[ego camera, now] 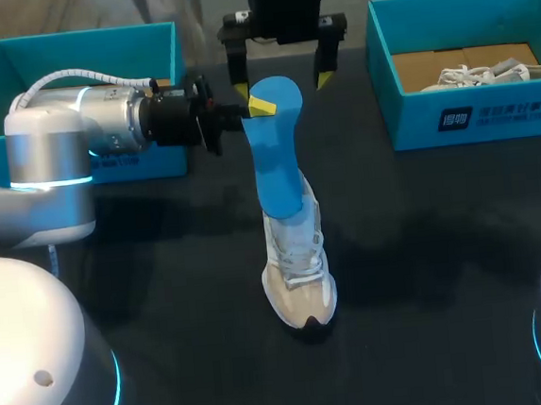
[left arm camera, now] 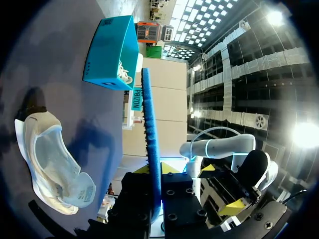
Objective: Take the shoe out of the shoebox, open the shoe tongue, remove and reinsert the insole, then place the shoe into the shoebox
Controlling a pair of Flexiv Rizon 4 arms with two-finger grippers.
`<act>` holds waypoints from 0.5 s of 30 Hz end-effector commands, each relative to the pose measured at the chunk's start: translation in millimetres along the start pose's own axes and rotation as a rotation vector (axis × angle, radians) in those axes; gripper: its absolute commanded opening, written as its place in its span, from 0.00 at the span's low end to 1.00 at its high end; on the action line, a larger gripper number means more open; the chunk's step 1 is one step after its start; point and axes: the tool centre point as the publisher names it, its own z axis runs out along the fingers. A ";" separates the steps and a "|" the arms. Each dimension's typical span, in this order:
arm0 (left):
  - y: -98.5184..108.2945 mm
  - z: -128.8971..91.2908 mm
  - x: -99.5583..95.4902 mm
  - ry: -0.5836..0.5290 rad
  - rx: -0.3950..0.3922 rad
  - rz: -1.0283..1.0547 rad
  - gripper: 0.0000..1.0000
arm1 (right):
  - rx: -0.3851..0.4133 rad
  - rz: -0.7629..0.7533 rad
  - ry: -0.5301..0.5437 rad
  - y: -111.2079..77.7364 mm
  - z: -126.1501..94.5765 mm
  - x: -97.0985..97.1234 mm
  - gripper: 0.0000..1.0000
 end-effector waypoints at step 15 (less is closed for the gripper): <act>0.2 -0.4 0.0 -0.001 0.000 0.000 0.00 | -0.028 -0.105 0.485 3.5 13.0 -55.9 1.00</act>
